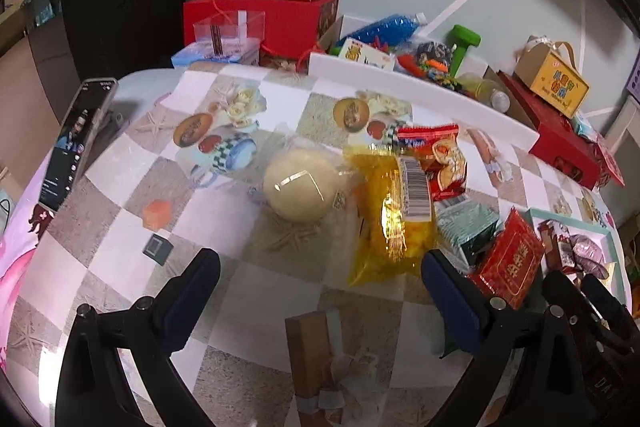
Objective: Organize snacks
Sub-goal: 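Move both open tools back over the snack pile, then grasp the yellow bread bag with the left tool while the right tool grasps the red packet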
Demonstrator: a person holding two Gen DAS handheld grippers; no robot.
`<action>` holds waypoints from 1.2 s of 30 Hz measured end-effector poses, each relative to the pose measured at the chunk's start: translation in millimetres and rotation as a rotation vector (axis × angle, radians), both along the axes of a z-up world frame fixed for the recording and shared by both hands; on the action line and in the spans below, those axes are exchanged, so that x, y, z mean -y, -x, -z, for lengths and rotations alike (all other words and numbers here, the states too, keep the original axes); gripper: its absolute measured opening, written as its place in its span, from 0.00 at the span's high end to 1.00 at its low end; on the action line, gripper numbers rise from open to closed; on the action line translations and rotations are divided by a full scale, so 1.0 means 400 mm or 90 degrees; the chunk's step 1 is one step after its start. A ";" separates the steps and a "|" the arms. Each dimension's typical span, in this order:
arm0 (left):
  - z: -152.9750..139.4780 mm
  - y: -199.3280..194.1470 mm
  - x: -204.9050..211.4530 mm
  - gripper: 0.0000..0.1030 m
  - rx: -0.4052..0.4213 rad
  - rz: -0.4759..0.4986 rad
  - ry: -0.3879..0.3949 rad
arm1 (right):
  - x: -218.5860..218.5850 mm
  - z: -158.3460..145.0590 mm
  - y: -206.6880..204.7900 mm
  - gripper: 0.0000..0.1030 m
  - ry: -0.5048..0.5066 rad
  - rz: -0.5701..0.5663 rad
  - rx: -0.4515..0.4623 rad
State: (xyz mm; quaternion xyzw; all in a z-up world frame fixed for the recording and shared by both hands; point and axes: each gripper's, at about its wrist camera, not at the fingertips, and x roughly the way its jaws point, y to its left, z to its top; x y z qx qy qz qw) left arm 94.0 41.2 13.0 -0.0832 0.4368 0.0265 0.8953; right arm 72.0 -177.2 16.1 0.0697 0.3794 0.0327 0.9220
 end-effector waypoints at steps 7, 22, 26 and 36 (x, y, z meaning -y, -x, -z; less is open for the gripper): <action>0.034 -0.012 0.008 0.02 -0.032 0.007 0.000 | -0.010 0.035 -0.015 0.00 0.009 0.004 -0.023; 0.052 -0.043 -0.014 0.02 -0.039 -0.001 0.002 | -0.057 0.038 -0.053 0.00 0.050 0.032 -0.049; 0.045 -0.050 -0.042 0.02 -0.034 -0.025 0.001 | -0.074 0.024 -0.069 0.03 0.068 0.036 -0.043; 0.056 -0.061 -0.073 0.02 -0.040 -0.037 0.032 | -0.111 0.048 -0.121 0.19 0.091 0.052 -0.078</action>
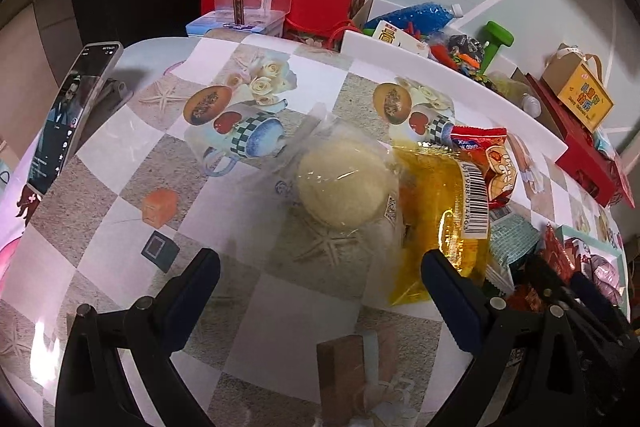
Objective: Organize snacks
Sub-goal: 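Grasp the yellow bread bag with the left tool while the right tool grasps the red packet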
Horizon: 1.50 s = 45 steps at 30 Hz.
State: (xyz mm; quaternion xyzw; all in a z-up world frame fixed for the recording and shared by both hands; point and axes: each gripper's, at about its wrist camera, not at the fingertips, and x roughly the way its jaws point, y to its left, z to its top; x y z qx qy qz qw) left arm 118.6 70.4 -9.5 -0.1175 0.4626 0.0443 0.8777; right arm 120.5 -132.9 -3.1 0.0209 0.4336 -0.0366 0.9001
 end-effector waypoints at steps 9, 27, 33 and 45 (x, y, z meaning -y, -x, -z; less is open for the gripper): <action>-0.001 -0.003 0.006 0.02 0.000 0.008 0.012 | 0.006 0.002 0.012 0.31 0.020 -0.005 -0.006; -0.024 -0.023 0.064 0.03 0.028 0.071 0.074 | 0.035 0.003 0.036 0.44 -0.054 -0.027 -0.034; -0.017 -0.047 0.116 0.20 0.034 0.103 0.087 | 0.042 0.010 0.032 0.44 -0.074 -0.030 -0.039; 0.020 -0.069 0.158 0.59 0.019 0.141 0.076 | 0.067 0.031 0.032 0.44 -0.138 -0.022 -0.059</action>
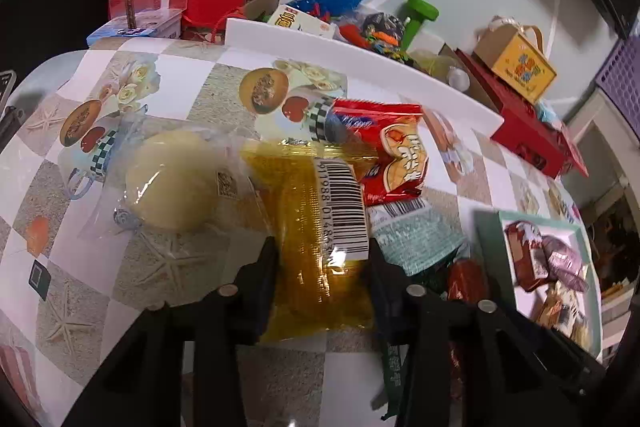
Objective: Organize snacks
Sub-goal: 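Grasp the yellow bread bag with the left tool while the right tool grasps the red packet, then lift the yellow bread bag with the left tool while the right tool lifts the red packet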
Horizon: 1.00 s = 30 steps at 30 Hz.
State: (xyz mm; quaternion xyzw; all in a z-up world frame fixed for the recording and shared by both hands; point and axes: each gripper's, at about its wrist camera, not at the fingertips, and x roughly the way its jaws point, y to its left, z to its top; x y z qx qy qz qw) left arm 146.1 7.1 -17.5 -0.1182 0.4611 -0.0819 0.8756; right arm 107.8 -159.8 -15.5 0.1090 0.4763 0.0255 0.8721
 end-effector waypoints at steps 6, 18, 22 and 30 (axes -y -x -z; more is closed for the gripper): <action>-0.008 0.022 -0.003 0.60 -0.009 0.009 0.000 | 0.012 0.005 0.006 0.44 -0.023 0.004 -0.011; -0.010 0.104 -0.018 0.60 -0.028 0.012 -0.001 | 0.018 0.003 0.045 0.39 -0.050 -0.001 -0.030; -0.014 0.120 -0.031 0.60 -0.028 0.007 0.001 | 0.003 0.004 0.062 0.36 -0.038 -0.016 -0.034; -0.011 0.128 -0.048 0.60 -0.034 -0.002 0.009 | -0.002 0.009 0.069 0.36 -0.042 -0.025 -0.032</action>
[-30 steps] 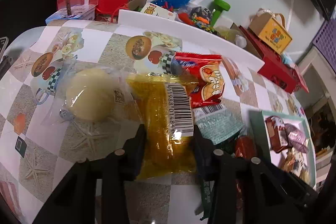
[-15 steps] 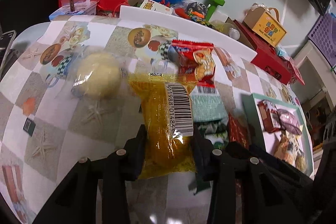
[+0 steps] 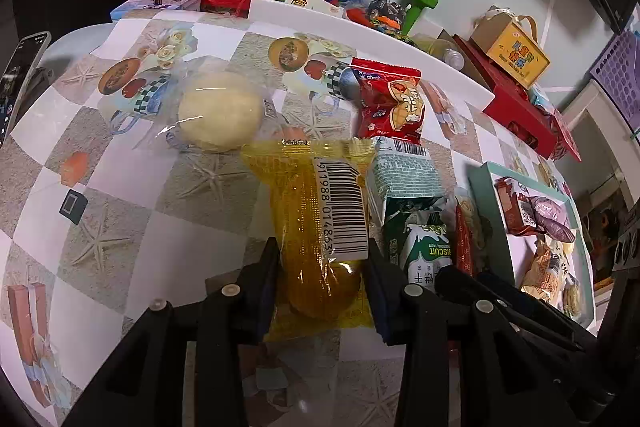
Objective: Organize snacks
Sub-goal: 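Lift the yellow bread bag with the left tool while the right tool lifts the red packet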
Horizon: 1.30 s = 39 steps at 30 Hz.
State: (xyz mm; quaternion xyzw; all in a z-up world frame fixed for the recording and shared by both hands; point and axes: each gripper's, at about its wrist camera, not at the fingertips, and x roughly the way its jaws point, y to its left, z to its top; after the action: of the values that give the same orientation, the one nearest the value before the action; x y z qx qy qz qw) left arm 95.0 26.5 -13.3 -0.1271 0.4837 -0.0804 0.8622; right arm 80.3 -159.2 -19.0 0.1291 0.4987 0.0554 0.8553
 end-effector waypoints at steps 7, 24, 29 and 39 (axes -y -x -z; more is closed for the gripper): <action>0.002 0.004 0.008 0.60 -0.001 0.004 -0.006 | -0.003 -0.001 0.005 0.44 0.002 -0.009 0.009; 0.001 0.003 0.019 0.60 -0.001 0.009 -0.015 | -0.001 -0.031 0.016 0.75 -0.028 -0.025 0.035; 0.001 0.003 0.019 0.60 -0.001 0.009 -0.016 | 0.024 -0.048 0.020 0.80 -0.036 -0.008 0.046; 0.001 0.003 0.020 0.60 -0.002 0.011 -0.017 | 0.097 -0.050 0.028 0.80 -0.020 0.043 0.035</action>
State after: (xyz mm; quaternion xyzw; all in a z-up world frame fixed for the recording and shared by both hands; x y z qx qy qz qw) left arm 93.9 18.5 -13.7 -0.1119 0.4870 -0.0812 0.8624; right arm 68.9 -198.2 1.2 0.1580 0.4696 0.0376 0.8678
